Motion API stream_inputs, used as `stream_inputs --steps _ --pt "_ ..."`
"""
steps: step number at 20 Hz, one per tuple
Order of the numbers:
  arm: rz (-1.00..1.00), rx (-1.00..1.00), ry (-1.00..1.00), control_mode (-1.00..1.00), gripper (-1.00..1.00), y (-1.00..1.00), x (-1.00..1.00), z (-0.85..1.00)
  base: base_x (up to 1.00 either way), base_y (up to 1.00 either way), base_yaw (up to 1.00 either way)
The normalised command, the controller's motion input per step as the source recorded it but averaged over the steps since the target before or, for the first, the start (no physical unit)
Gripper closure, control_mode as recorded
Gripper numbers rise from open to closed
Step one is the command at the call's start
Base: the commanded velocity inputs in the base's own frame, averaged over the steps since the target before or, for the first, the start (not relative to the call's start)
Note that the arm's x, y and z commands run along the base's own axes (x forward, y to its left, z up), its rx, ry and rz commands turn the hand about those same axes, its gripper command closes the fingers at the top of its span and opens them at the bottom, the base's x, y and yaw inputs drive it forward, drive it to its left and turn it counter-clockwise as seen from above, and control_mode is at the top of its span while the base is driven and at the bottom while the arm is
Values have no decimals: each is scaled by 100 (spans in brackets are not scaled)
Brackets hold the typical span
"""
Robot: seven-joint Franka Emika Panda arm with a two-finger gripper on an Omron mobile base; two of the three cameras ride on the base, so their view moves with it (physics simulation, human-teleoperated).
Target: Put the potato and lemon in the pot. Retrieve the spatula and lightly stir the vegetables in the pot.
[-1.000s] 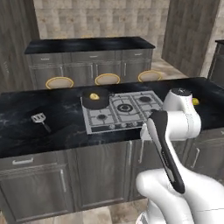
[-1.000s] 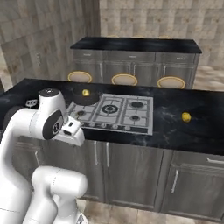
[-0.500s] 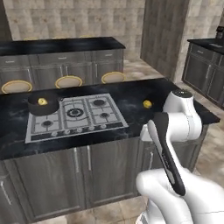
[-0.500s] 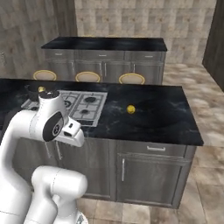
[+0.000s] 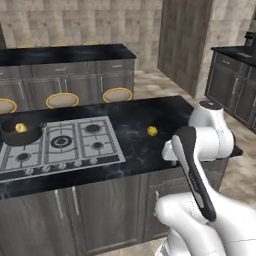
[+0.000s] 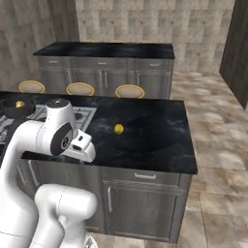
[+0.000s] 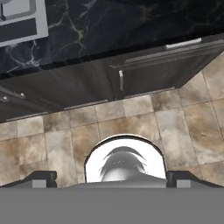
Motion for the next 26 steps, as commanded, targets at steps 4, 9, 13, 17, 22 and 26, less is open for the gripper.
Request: stream_inputs --steps 4,9,13,17,22,26 --pt "0 0 0 100 -100 0 0 0 47 -49 17" --pt "0 0 0 100 -100 0 0 0 18 -36 4" --pt "0 0 0 100 -100 0 0 0 85 0 0" --pt "0 0 0 100 -100 0 0 0 100 -8 0" --pt "0 0 0 100 -100 0 0 0 16 -4 1" --pt "0 0 0 100 -100 0 0 0 0 0 0"
